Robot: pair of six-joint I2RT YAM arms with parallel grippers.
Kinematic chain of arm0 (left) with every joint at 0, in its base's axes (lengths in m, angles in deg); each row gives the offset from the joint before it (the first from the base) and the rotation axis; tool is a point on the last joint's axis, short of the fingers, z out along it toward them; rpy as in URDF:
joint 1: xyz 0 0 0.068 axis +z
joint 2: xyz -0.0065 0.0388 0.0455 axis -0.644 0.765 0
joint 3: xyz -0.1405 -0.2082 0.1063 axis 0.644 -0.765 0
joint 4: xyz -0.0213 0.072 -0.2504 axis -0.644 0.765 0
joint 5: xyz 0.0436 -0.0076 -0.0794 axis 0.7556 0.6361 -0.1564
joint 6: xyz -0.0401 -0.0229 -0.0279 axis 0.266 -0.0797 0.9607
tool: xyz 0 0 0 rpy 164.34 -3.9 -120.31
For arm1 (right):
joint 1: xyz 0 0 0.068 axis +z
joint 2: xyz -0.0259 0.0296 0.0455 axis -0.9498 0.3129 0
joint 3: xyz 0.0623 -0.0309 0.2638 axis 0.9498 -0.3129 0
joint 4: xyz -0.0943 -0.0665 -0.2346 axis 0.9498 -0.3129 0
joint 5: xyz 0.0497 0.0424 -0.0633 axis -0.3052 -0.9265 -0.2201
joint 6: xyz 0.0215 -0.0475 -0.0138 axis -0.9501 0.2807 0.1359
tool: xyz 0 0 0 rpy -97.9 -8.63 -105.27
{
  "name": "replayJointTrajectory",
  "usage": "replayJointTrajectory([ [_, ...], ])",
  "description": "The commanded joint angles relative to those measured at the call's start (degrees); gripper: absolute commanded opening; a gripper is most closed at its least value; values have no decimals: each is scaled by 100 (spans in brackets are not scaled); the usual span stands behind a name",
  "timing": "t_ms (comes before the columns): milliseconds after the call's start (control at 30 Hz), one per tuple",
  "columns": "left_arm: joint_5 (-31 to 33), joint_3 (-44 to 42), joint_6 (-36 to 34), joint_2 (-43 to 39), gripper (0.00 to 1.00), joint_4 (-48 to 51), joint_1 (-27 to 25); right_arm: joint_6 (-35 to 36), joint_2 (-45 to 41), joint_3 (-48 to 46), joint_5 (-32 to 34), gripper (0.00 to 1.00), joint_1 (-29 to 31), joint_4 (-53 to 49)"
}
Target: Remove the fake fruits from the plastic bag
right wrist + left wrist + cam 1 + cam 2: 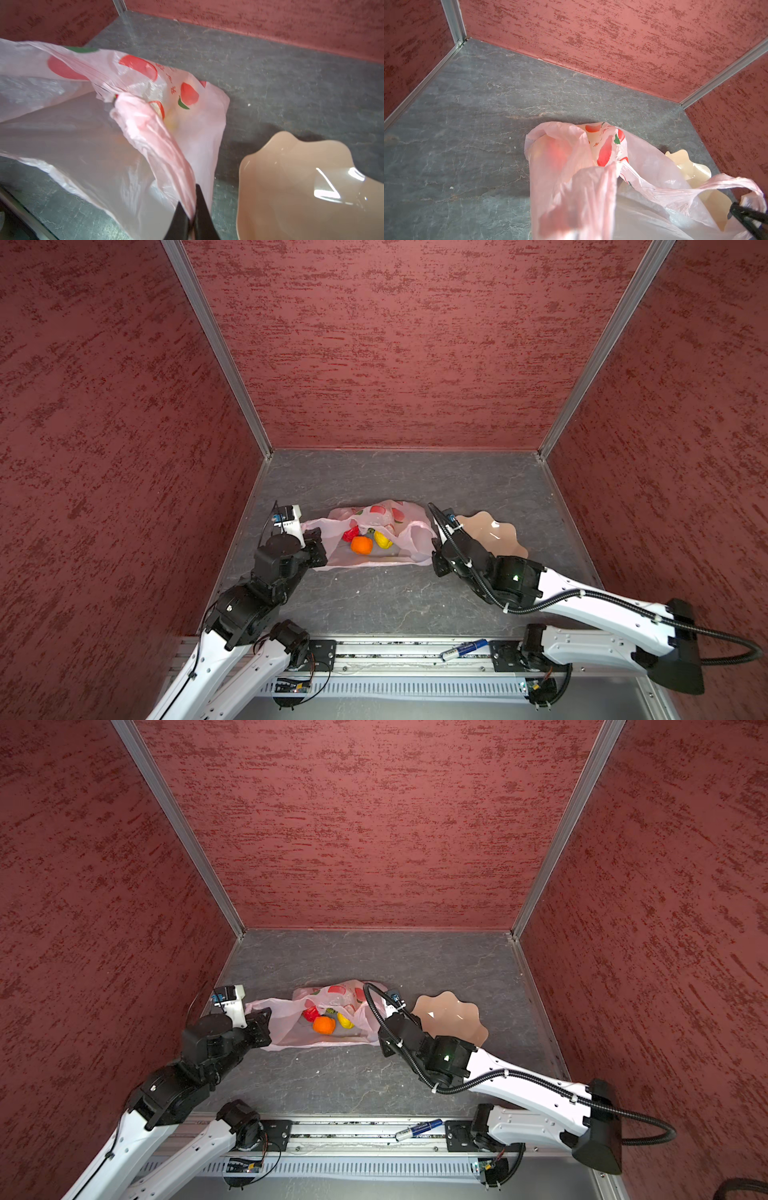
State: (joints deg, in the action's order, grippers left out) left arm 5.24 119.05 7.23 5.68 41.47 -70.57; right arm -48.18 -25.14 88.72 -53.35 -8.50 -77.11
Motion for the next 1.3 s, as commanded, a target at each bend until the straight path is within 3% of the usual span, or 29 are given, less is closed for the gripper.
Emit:
replayJointTrajectory([
  [0,272,-182,392,-89,1,154,20,-608,-194,-104,254,8,0,-76],
  [167,348,-143,304,185,2,-20,50,-650,-164,5,399,9,-182,-88],
  [333,321,97,-91,544,2,-553,442,-487,-89,176,43,10,-907,-29],
  [500,-801,624,-248,1274,2,-930,1456,-22,133,621,-589,10,-1682,100],
  [767,-2202,1456,-299,2615,1,-1357,2562,725,1169,1733,-1124,9,-1896,310],
  [1000,-2488,1879,-297,3113,1,-1572,2662,1026,1990,2621,-1436,7,-1933,412],
  [1267,-2697,2012,-68,2613,0,-1110,2646,1132,1783,2795,-2080,5,-1932,482],
])
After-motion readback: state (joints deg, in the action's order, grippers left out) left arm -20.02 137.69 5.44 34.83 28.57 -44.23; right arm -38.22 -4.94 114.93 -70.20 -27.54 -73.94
